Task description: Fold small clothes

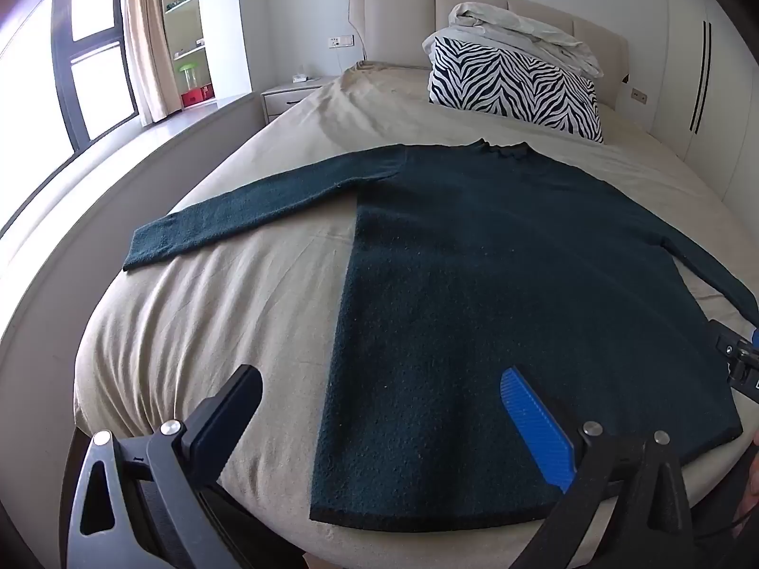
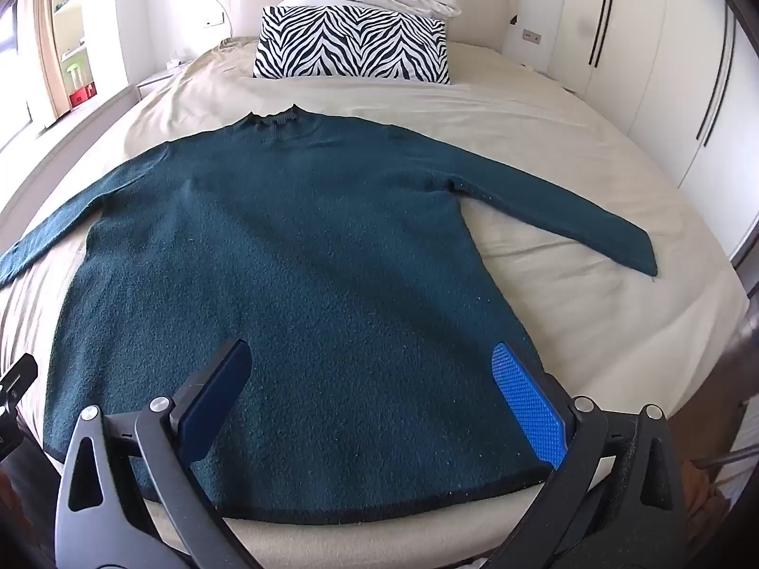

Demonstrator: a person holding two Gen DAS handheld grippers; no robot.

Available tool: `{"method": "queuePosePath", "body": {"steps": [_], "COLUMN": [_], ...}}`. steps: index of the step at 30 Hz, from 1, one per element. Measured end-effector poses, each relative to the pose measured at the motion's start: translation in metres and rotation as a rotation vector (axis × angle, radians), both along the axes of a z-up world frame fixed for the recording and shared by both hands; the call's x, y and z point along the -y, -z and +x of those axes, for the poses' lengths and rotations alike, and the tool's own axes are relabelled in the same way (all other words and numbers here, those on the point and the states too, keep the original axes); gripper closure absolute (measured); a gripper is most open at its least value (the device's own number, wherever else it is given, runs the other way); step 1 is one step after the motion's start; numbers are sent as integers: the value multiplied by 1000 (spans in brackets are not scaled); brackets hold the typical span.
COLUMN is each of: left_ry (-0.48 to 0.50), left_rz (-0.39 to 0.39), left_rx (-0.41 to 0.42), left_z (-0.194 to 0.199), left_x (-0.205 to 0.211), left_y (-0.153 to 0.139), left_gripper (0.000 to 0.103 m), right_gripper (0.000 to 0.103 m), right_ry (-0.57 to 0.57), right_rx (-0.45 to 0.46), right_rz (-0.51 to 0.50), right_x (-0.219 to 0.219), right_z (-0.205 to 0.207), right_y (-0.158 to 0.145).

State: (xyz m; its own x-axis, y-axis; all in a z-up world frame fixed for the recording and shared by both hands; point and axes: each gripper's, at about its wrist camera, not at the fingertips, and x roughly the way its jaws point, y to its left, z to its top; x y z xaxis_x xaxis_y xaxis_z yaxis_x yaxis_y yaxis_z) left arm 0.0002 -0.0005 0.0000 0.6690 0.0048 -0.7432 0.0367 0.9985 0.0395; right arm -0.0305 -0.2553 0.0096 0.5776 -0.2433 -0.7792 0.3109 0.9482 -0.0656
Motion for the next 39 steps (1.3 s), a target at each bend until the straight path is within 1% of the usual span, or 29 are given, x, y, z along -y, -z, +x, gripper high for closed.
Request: {"method": "queuePosePath", "body": {"steps": [4, 5, 13, 17, 39], "left_ry": [3, 0, 1, -2, 0], "left_rz": [3, -8, -6, -6, -3], "left_rx": [0, -1, -5, -3, -9], "left_z": [0, 1, 8, 0, -1], "left_x": [2, -1, -6, -1, 1], "left_y": [0, 0, 6, 5, 8], "left_gripper": [0, 0, 0, 0, 0], "right_gripper": [0, 0, 0, 0, 0], "right_ry": [0, 0, 1, 0, -5], "right_rx": [-4, -3, -3, -6, -13], "right_rz": [-2, -2, -3, -5, -4], "right_x": [0, 0, 1, -2, -2], "right_z": [0, 0, -1, -3, -3], "right_y": [0, 0, -2, 0, 4]}}
